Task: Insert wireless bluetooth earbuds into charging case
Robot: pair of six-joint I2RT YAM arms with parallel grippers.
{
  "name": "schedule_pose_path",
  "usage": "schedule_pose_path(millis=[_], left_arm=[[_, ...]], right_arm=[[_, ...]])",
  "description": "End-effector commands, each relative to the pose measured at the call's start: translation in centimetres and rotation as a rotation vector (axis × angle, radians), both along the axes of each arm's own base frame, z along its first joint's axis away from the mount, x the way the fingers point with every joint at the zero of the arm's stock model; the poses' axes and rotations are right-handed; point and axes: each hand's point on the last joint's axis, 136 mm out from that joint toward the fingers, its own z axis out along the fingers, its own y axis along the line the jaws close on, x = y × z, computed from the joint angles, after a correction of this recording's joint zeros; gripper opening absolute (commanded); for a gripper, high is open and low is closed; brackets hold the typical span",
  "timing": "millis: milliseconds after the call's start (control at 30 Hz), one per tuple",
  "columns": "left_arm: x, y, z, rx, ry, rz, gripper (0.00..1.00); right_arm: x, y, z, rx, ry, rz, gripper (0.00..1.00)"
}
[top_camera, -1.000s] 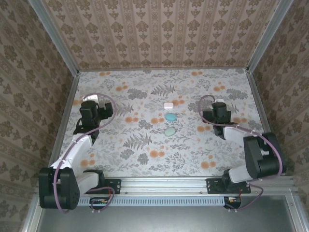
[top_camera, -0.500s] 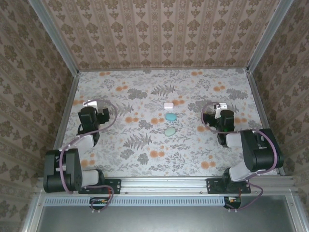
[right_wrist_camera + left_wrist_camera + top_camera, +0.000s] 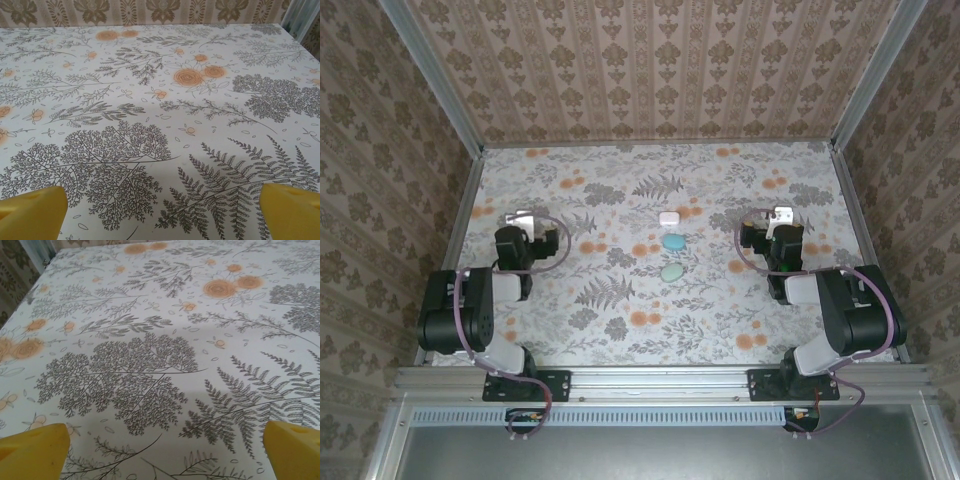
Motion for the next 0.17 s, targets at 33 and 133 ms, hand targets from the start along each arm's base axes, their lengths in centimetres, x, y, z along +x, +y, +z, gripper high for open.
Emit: schedule_pose_path(millis=[33, 133], left_arm=[[0.60, -0.07, 1.57, 0.026, -0.060, -0.003, 1.00], [0.59, -0.50, 1.49, 0.026, -0.058, -0.029, 1.00]], right_arm=[[0.66, -0.32, 1.07, 0.012, -0.039, -0.028, 1.00], [0.67, 0.02, 1.05, 0.012, -0.039, -0.007, 1.00]])
